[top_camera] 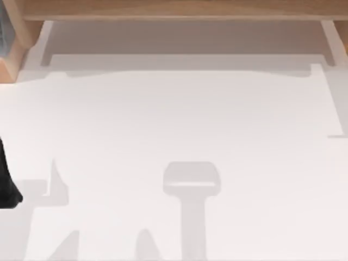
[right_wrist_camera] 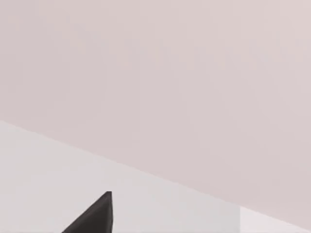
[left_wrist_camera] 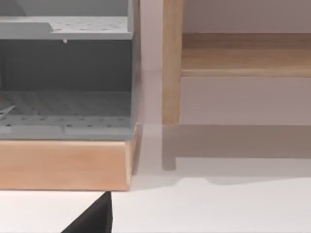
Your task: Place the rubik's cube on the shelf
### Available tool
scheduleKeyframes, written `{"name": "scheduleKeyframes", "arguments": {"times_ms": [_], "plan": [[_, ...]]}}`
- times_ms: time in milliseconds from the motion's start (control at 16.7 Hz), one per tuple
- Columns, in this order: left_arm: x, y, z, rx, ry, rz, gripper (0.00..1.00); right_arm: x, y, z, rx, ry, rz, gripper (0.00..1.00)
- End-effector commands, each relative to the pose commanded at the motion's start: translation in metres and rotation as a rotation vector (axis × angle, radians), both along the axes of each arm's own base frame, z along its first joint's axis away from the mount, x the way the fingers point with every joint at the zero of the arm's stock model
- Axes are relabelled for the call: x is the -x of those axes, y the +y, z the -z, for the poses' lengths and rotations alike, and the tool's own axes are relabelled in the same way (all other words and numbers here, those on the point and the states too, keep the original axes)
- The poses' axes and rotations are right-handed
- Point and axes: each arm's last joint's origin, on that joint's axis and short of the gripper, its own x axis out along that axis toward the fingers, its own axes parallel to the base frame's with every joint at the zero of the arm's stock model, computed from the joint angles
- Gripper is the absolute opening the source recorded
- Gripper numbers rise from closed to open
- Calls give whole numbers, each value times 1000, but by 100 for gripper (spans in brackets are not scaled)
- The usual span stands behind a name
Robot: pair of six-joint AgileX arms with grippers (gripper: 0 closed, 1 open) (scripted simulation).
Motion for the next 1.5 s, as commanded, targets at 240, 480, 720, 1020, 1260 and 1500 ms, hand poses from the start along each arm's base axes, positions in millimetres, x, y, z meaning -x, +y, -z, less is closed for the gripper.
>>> {"name": "scheduleKeyframes", "arguments": {"times_ms": [240,480,720,1020,1260,1500], "plan": [[0,0,0,0,0,0,100,-37,52,-35,-241,143,23,100],[0,0,0,0,0,0,100,-56,110,-41,-449,345,56,100],[0,0,0,0,0,0,100,-63,149,-29,-576,534,104,100],[0,0,0,0,0,0,100,-66,160,-17,-618,616,132,100],[0,0,0,0,0,0,100,-65,158,-18,-619,612,135,100],[0,0,0,0,0,0,100,-69,165,-10,-619,616,132,100]]}}
